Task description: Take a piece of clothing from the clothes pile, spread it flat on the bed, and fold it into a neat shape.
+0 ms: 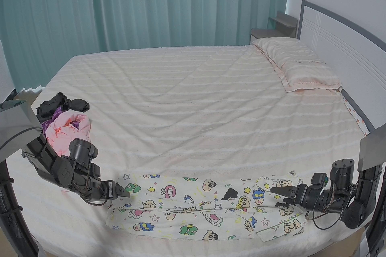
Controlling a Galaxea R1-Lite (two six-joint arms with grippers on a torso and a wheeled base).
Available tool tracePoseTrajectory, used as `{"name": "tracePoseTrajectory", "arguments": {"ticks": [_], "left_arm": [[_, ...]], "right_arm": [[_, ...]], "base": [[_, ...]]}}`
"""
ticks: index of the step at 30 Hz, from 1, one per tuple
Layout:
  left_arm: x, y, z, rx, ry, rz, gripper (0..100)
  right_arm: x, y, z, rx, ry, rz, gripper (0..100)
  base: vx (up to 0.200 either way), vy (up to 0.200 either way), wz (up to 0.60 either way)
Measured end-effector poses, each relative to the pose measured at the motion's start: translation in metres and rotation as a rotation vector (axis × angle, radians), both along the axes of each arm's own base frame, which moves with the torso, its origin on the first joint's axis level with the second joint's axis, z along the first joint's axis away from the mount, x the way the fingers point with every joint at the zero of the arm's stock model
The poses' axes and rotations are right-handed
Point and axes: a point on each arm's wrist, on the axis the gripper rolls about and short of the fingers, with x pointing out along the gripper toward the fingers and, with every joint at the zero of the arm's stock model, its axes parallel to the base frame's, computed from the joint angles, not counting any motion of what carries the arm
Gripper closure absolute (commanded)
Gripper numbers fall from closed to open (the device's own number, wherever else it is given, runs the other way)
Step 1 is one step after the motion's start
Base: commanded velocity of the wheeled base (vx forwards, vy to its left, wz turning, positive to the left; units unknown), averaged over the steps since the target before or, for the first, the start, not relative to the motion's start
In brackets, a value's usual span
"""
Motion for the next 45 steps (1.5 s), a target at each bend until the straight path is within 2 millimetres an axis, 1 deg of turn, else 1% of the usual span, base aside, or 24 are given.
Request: {"name": "tracePoseTrajectory", "arguments": {"ticks": [4, 9, 16, 17, 21, 26, 33, 40, 45], "left_arm": [[0.002, -0.005, -0.004, 0.0, -0.008, -0.014, 0], [0.009, -0.012, -0.016, 0.011, -0.044, -0.025, 0], [0.007, -0.023, -0.028, 0.059, -0.022, -0.045, 0], [0.007, -0.023, -0.029, 0.065, -0.025, -0.044, 100], [0.007, -0.026, -0.032, 0.086, -0.034, -0.044, 100], [0.002, -0.027, -0.034, 0.091, -0.017, -0.048, 100], [-0.004, -0.024, -0.023, 0.088, -0.033, -0.039, 100], [-0.001, -0.009, -0.014, 0.085, -0.051, 0.012, 100], [0.002, 0.01, -0.009, 0.088, -0.065, 0.072, 100]], "right_arm": [[0.0, 0.0, 0.0, 0.0, -0.001, 0.001, 0], [0.0, 0.0, 0.0, 0.0, -0.002, 0.002, 0], [0.0, 0.0, 0.0, 0.0, -0.001, 0.002, 0], [0.0, 0.0, 0.0, 0.0, -0.002, 0.002, 0], [0.0, 0.0, 0.001, 0.0, -0.002, 0.001, 0], [0.0, 0.0, 0.001, 0.001, -0.003, 0.0, 0], [0.0, 0.0, 0.001, 0.001, -0.003, 0.0, 0], [0.0, 0.0, 0.001, 0.001, -0.006, -0.001, 0], [0.0, 0.0, 0.001, 0.001, -0.007, -0.001, 0]], "base": [[0.0, 0.0, 0.0], [0.0, 0.0, 0.0], [0.0, 0.0, 0.0], [0.0, 0.0, 0.0], [0.0, 0.0, 0.0], [0.0, 0.0, 0.0], [0.0, 0.0, 0.0], [0.0, 0.0, 0.0], [0.0, 0.0, 0.0]]}}
